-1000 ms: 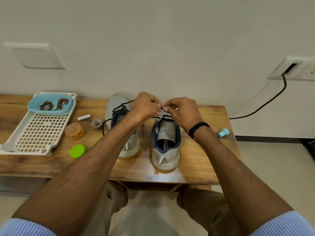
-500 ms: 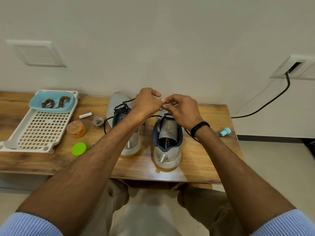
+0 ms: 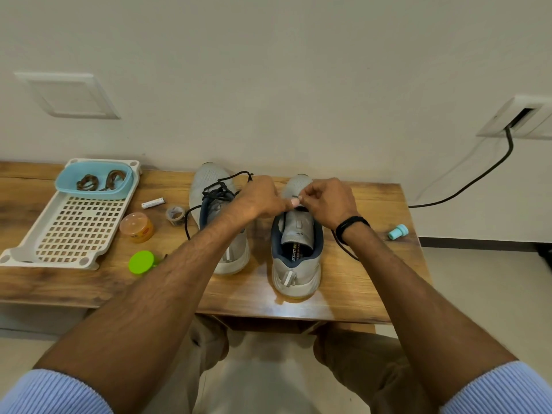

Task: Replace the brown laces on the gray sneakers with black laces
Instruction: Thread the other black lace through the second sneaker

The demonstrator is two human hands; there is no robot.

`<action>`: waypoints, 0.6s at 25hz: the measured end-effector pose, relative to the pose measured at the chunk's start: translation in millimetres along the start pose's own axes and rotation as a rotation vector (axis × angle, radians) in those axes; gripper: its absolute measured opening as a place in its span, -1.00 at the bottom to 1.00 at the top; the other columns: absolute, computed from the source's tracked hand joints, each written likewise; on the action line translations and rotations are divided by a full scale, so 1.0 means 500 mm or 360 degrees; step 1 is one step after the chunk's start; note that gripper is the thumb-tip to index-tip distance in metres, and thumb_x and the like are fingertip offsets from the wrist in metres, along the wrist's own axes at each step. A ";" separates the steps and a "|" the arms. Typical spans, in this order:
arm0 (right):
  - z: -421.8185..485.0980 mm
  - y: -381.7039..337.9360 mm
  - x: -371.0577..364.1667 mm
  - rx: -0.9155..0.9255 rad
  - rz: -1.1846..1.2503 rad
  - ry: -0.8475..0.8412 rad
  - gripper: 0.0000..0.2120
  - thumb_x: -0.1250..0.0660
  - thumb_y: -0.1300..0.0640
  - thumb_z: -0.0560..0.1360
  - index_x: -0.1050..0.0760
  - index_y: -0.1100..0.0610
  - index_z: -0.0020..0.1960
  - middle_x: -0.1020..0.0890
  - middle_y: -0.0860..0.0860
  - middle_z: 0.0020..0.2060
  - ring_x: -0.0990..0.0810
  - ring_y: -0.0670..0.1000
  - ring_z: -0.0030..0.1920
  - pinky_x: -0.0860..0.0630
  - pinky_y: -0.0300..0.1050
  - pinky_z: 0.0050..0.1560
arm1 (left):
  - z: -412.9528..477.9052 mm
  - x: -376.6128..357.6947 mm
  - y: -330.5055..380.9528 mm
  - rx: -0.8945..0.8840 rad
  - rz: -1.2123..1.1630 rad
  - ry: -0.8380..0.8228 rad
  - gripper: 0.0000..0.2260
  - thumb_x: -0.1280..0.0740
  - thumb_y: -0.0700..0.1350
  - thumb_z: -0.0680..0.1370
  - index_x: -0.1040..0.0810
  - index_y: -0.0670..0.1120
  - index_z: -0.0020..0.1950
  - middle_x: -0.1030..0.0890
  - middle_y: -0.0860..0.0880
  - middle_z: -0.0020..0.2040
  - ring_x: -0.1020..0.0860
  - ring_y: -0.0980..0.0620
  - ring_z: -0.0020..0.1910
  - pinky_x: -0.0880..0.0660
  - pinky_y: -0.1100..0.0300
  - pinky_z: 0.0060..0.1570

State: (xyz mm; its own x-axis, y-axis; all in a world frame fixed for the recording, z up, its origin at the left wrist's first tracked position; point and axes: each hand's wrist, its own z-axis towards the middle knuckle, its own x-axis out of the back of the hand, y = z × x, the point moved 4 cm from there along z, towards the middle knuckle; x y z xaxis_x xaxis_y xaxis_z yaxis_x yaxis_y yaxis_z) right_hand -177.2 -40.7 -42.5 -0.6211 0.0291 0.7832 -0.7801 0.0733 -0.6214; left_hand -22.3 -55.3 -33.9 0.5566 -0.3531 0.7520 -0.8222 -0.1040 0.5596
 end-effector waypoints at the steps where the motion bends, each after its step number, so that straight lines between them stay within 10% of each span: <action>1: -0.002 0.006 -0.009 -0.0011 -0.0068 -0.0058 -0.86 -0.41 0.03 0.51 -0.70 0.04 -0.02 -0.71 -0.03 -0.10 -0.62 -0.05 -0.09 -0.48 -0.20 -0.16 | 0.000 -0.012 -0.002 0.0020 0.0054 -0.0068 -0.66 -0.47 0.09 0.49 -0.68 -0.20 0.00 -0.69 -0.12 -0.06 -0.64 -0.04 -0.08 -0.59 0.02 0.00; 8: -0.014 -0.006 -0.032 0.0046 -0.0122 -0.0107 -0.85 -0.38 0.12 0.51 -0.71 0.10 0.00 -0.72 0.04 -0.05 -0.63 0.05 0.00 -0.56 -0.07 0.08 | 0.026 -0.027 -0.033 0.0257 -0.0421 -0.0006 -0.91 -0.32 -0.32 0.50 -0.49 -0.20 -0.19 -0.50 -0.10 -0.28 -0.46 0.00 -0.33 -0.42 0.17 -0.39; 15: -0.013 -0.006 -0.041 0.0113 -0.0103 -0.0115 -0.82 -0.34 0.12 0.53 -0.71 0.13 0.00 -0.72 0.05 -0.10 -0.63 0.04 -0.08 -0.46 -0.21 -0.13 | 0.036 -0.036 -0.050 0.0441 -0.0862 -0.0096 -0.92 -0.33 -0.35 0.55 -0.52 -0.21 -0.12 -0.59 -0.12 -0.18 -0.57 0.00 -0.22 -0.54 0.18 -0.28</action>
State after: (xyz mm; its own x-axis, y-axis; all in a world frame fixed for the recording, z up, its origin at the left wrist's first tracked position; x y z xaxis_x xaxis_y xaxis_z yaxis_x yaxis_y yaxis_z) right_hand -161.7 -34.9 -56.3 -0.5709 -0.0457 0.8197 -0.8206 0.0016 -0.5715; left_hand -13.8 -62.9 -67.7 0.9031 -0.2337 0.3604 -0.4293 -0.5188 0.7393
